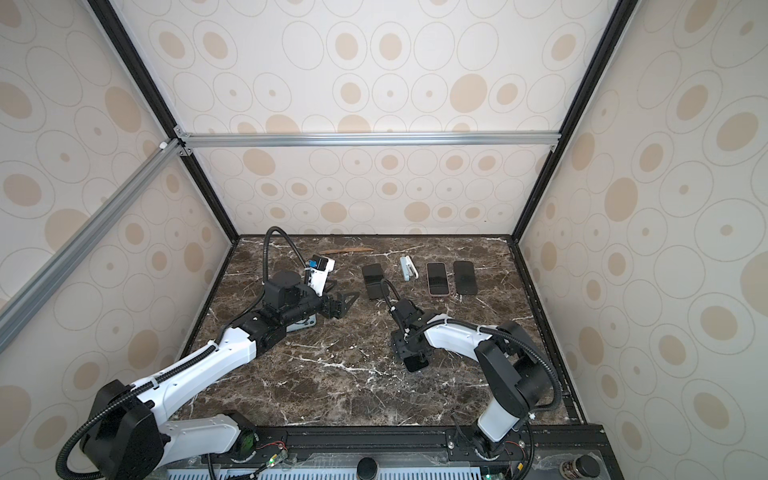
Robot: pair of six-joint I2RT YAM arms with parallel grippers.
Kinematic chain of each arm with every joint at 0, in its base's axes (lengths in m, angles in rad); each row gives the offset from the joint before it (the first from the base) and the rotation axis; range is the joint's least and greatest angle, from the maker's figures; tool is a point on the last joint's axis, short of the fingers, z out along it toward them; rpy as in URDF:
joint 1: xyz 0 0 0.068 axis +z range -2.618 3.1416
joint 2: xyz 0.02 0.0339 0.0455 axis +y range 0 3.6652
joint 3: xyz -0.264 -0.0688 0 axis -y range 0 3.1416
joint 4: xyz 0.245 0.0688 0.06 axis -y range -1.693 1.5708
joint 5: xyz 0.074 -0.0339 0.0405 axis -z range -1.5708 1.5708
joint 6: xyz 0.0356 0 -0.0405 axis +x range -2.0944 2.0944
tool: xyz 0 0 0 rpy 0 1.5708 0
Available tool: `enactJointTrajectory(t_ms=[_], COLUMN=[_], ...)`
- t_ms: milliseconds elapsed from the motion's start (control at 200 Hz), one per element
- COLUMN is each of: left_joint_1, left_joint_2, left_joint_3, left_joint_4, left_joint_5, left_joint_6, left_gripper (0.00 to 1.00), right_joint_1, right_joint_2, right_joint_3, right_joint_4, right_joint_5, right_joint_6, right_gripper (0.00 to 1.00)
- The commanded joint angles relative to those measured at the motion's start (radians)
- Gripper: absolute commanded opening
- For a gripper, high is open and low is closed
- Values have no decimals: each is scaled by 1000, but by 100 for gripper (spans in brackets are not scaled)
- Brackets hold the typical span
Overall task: Put the phone into the phone case
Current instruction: 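Lift the black phone with the right gripper and hold it upright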
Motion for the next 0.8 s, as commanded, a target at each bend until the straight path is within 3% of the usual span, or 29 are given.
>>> enactJointTrajectory(t_ms=[0, 335, 500, 705, 795], left_joint_1=[6, 10, 12, 19, 21], left_joint_2=[-21, -7, -7, -12, -18], left_joint_3=[20, 37, 35, 34, 33], left_joint_4=[-8, -53, -50, -51, -51], left_joint_5=[-8, -80, -83, -97, -108], left_joint_6=[19, 29, 27, 31, 36], left_gripper=[89, 89, 89, 89, 89], right_joint_1=[6, 6, 6, 7, 7], right_joint_2=[50, 183, 160, 108, 84], right_joint_3=[-4, 34, 9, 19, 27], right_joint_4=[-46, -91, -74, -90, -99], right_joint_5=[-51, -6, -15, -11, 18], right_joint_6=[11, 59, 60, 34, 35], right_gripper=[79, 77, 66, 39, 37])
